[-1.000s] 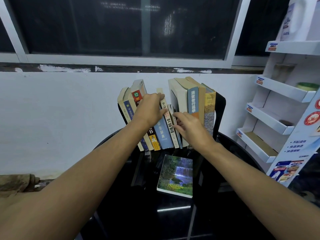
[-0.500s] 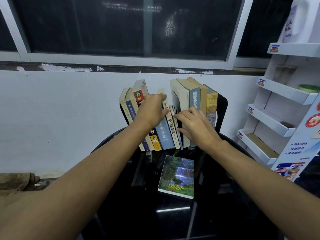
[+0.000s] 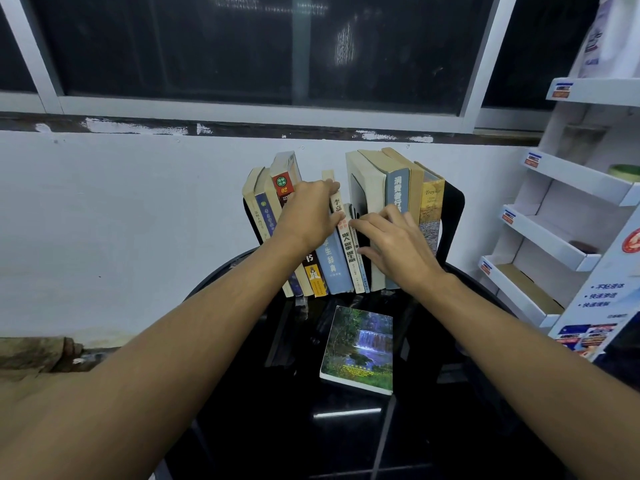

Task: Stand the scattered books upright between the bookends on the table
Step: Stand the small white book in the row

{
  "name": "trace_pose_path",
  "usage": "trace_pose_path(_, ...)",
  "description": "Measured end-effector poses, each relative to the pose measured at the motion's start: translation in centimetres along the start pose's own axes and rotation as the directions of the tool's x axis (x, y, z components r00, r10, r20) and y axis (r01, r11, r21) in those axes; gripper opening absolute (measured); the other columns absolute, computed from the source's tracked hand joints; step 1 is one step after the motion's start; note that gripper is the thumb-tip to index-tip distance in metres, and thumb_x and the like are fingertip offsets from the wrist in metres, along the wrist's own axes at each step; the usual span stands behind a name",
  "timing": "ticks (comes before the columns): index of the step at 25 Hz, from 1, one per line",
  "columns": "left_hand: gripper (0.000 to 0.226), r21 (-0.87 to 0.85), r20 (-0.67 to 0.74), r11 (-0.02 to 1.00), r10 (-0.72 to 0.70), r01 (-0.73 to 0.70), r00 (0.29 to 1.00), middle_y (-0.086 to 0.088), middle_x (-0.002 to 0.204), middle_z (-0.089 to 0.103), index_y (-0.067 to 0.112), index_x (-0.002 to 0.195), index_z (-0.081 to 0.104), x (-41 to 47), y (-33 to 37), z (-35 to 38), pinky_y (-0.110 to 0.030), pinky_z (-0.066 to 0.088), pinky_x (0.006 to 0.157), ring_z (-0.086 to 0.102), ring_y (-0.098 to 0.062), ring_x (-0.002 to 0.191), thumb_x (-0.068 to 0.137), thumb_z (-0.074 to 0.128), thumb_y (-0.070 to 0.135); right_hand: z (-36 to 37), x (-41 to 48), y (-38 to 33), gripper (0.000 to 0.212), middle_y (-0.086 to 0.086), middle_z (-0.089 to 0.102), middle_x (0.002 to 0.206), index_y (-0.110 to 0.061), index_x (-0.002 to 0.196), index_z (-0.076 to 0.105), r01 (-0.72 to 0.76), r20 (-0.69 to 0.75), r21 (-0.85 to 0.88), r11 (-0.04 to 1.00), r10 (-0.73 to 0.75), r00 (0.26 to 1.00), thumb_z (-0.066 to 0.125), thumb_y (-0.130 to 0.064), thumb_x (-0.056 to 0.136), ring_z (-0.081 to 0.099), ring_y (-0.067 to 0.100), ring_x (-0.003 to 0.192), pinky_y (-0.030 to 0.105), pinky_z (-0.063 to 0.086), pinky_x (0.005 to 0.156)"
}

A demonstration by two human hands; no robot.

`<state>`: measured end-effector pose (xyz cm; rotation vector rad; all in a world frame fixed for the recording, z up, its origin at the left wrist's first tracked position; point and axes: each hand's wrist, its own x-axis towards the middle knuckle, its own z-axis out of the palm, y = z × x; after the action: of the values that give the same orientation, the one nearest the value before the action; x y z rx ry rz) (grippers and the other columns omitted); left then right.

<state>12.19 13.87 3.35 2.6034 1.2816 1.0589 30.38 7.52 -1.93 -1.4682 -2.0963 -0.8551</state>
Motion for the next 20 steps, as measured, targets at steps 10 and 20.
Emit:
trace_pose_path(10, 0.052, 0.0, 0.01, 1.0, -0.009, 0.009, 1.0, -0.015, 0.124, 0.068, 0.011, 0.138, 0.057, 0.0, 0.2, -0.2, -0.046, 0.055, 0.096, 0.063, -0.031, 0.117, 0.091, 0.074, 0.023, -0.1, 0.0, -0.4, 0.056, -0.001, 0.067, 0.118, -0.014, 0.129, 0.062, -0.043, 0.027, 0.005, 0.999, 0.043, 0.999, 0.085, -0.022, 0.077, 0.051, 0.024, 0.096, 0.041, 0.046, 0.075)
trace_pose_path(20, 0.038, -0.112, -0.128, 0.971, 0.196, -0.211, 0.972, -0.002, 0.13, 0.067, 0.014, 0.131, 0.066, -3.5, -0.3, -1.7, -0.036, 0.046, 0.108, 0.057, -0.018, 0.126, 0.094, 0.069, 0.024, -3.7, -1.6, -1.1, 0.035, 0.002, 0.062, 0.119, -0.011, 0.124, 0.064, -0.119, 0.08, 0.124, 0.985, 0.11, 0.991, 0.069, -0.023, 0.092, 0.056, 0.022, 0.109, 0.039, 0.049, 0.087)
